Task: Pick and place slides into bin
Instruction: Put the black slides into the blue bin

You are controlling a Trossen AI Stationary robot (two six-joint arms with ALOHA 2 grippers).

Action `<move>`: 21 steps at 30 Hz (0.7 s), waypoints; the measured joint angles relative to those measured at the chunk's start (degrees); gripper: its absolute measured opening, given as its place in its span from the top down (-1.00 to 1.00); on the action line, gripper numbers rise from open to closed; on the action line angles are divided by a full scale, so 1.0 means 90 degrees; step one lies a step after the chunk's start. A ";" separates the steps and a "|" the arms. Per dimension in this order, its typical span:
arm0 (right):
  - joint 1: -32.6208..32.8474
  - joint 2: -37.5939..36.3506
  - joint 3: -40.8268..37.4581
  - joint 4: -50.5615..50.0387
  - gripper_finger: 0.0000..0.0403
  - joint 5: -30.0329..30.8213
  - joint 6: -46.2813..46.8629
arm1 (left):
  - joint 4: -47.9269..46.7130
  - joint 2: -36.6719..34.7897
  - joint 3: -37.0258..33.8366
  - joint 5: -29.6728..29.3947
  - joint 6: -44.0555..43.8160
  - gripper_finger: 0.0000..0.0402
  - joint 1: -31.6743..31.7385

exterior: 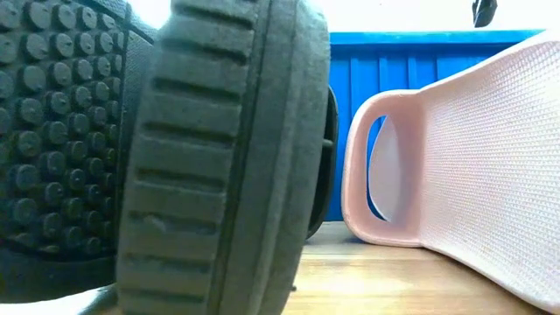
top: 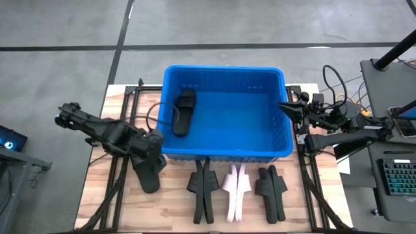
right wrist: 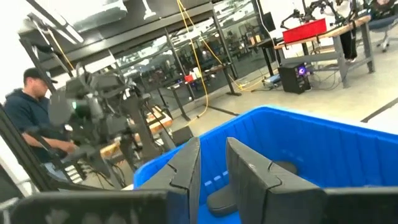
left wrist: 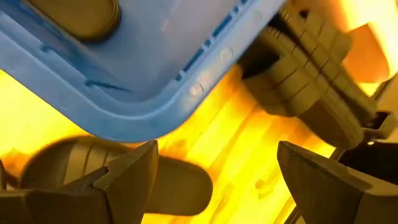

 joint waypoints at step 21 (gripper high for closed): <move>0.0001 0.0026 0.0002 -0.0395 0.60 -0.0053 0.0125 | -0.1301 0.1933 -0.0437 -0.0335 -0.0176 -0.56 -0.1664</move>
